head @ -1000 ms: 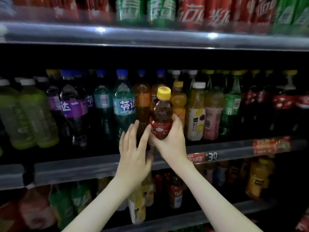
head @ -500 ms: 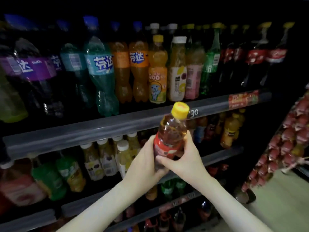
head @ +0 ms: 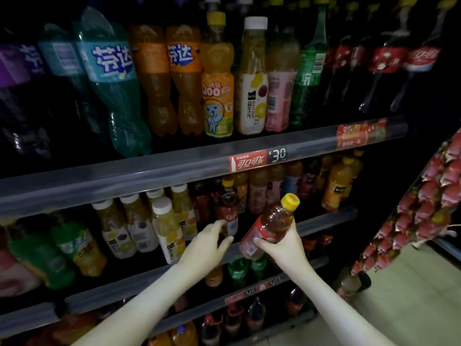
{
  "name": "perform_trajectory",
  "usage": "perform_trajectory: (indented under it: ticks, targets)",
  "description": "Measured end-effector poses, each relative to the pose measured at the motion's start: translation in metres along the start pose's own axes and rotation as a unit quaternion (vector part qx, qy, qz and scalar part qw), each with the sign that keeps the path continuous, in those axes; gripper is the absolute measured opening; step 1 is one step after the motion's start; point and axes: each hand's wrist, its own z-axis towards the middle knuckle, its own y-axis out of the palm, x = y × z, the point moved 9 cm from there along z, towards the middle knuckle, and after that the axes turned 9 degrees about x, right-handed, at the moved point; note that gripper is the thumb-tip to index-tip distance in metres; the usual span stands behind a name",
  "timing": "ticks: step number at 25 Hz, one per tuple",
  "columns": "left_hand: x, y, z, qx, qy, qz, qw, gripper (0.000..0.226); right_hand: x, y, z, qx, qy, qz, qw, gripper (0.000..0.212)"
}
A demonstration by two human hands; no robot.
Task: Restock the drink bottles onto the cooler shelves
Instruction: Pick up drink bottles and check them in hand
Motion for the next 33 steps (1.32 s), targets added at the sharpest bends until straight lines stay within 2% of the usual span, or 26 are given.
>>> perform_trajectory:
  ticks: [3, 5, 7, 11, 14, 16, 18, 20, 21, 24, 26, 27, 29, 30, 31, 33]
  targets:
    - [-0.017, 0.002, 0.021, 0.088, -0.090, 0.011, 0.992, 0.062, 0.012, -0.002, 0.036, 0.023, -0.021, 0.016, 0.999, 0.067]
    - [-0.022, 0.011, 0.039, 0.130, -0.121, -0.003, 0.984, 0.074, 0.018, 0.005, 0.061, 0.018, -0.041, 0.012, 0.999, 0.067]
    - [-0.024, 0.023, 0.057, 0.170, -0.135, -0.021, 0.976, 0.079, 0.022, 0.019, 0.085, -0.017, -0.065, 0.005, 0.998, 0.060]
    - [-0.027, 0.041, 0.071, 0.217, -0.161, -0.040, 0.962, 0.063, 0.032, 0.059, 0.111, -0.113, -0.130, -0.040, 0.984, 0.037]
    - [-0.029, 0.046, 0.072, 0.247, -0.162, -0.052, 0.954, 0.062, 0.024, 0.081, 0.125, -0.148, -0.171, -0.040, 0.973, 0.052]
    - [-0.028, 0.047, 0.072, 0.234, -0.177, -0.029, 0.955, 0.065, 0.024, 0.092, 0.130, -0.177, -0.168, -0.104, 0.964, 0.067]
    - [-0.021, 0.048, 0.069, 0.162, -0.195, 0.108, 0.961, 0.063, 0.032, 0.092, 0.127, -0.202, -0.131, -0.184, 0.953, 0.077]
    - [0.007, 0.034, 0.058, 0.073, -0.170, 0.256, 0.949, 0.050, 0.025, 0.075, 0.117, -0.173, -0.136, -0.242, 0.945, 0.077]
    - [0.029, 0.015, 0.054, 0.073, -0.131, 0.286, 0.946, 0.041, 0.009, 0.063, 0.110, -0.146, -0.167, -0.267, 0.938, 0.072]
    - [0.119, -0.076, 0.035, 0.243, 0.076, 0.226, 0.940, 0.030, -0.064, 0.034, 0.085, -0.123, -0.241, -0.321, 0.908, 0.044]
    - [0.154, -0.134, 0.026, 0.347, 0.187, 0.156, 0.906, 0.027, -0.122, 0.022, 0.066, -0.156, -0.257, -0.286, 0.910, 0.025]
    - [0.160, -0.157, 0.028, 0.375, 0.211, 0.137, 0.892, 0.027, -0.152, 0.017, 0.058, -0.155, -0.268, -0.249, 0.918, 0.022]
    - [0.161, -0.195, 0.046, 0.406, 0.195, 0.120, 0.885, 0.034, -0.211, 0.007, 0.053, -0.087, -0.331, -0.157, 0.926, 0.019]
    - [0.155, -0.207, 0.060, 0.406, 0.162, 0.114, 0.892, 0.044, -0.236, 0.005, 0.053, -0.040, -0.378, -0.118, 0.917, 0.018]
    - [0.147, -0.214, 0.076, 0.392, 0.120, 0.101, 0.906, 0.057, -0.258, 0.006, 0.053, 0.001, -0.416, -0.098, 0.904, 0.026]
    - [0.133, -0.214, 0.102, 0.346, 0.051, 0.051, 0.936, 0.079, -0.279, 0.019, 0.064, 0.032, -0.448, -0.092, 0.889, 0.050]
